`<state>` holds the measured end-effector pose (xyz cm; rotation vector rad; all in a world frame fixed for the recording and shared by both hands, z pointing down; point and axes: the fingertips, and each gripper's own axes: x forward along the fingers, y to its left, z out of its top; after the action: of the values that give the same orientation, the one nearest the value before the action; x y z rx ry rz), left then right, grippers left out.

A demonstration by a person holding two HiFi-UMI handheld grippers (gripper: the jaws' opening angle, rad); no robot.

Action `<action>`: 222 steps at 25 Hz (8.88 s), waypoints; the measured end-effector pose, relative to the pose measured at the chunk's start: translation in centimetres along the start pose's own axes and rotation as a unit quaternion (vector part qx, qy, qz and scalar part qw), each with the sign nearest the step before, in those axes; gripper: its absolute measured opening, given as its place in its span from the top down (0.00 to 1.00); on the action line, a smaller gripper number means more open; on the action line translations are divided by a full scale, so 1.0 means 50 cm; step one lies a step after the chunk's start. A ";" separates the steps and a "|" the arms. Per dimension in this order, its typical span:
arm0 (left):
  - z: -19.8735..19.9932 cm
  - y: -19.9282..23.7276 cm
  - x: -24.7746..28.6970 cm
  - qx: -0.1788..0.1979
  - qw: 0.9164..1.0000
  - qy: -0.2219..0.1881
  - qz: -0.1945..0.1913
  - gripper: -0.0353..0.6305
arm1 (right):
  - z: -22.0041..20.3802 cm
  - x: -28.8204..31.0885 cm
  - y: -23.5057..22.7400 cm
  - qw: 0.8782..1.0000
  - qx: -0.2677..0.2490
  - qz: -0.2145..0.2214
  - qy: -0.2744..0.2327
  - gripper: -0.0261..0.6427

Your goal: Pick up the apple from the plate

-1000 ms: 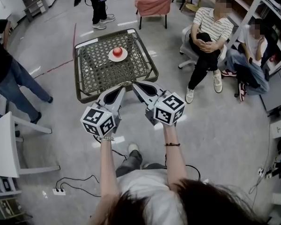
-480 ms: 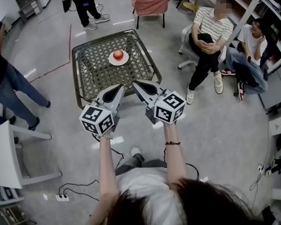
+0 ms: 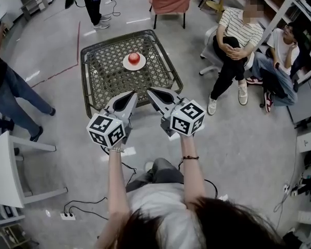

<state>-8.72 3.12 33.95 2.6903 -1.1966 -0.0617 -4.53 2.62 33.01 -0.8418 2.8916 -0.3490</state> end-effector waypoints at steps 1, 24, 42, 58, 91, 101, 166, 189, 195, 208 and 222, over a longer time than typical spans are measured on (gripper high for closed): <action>-0.001 0.002 0.000 0.000 1.000 0.001 0.000 0.93 | -0.002 0.002 -0.001 1.000 0.000 0.000 0.001 0.95; 0.015 0.136 0.131 -0.012 0.999 0.009 0.031 0.93 | 0.030 0.125 -0.167 0.999 0.011 0.027 0.018 0.95; 0.027 0.275 0.245 -0.036 0.997 0.003 0.073 0.93 | 0.044 0.245 -0.314 0.997 0.025 0.065 0.044 0.95; 0.023 0.361 0.315 -0.037 0.995 0.009 0.097 0.93 | 0.033 0.319 -0.408 0.995 0.040 0.075 0.059 0.95; -0.181 0.582 0.418 -0.087 0.984 0.119 0.103 0.93 | -0.159 0.455 -0.596 0.987 0.105 0.022 0.122 0.95; -0.260 0.625 0.449 -0.072 0.979 0.152 0.111 0.93 | -0.223 0.475 -0.640 0.985 0.105 0.022 0.137 0.95; -0.427 0.725 0.599 0.073 0.975 0.206 0.051 0.34 | -0.404 0.446 -0.752 0.980 0.127 -0.015 0.150 0.95; -0.432 0.728 0.614 0.066 0.974 0.211 0.056 0.34 | -0.397 0.438 -0.759 0.982 0.131 -0.022 0.132 0.95; -0.416 0.735 0.602 0.047 0.977 0.197 0.069 0.34 | -0.394 0.439 -0.755 0.982 0.133 -0.022 0.131 0.95; -0.359 0.718 0.560 0.012 0.980 0.180 0.088 0.34 | -0.351 0.441 -0.733 0.981 0.130 -0.020 0.140 0.95; -0.274 0.649 0.506 -0.025 0.983 0.153 0.099 0.34 | -0.269 0.427 -0.674 0.983 0.121 -0.013 0.136 0.95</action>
<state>-13.83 -34.60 54.78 2.4093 -1.3316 0.3342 -7.38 -34.00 53.56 -0.8474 2.9940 -0.8621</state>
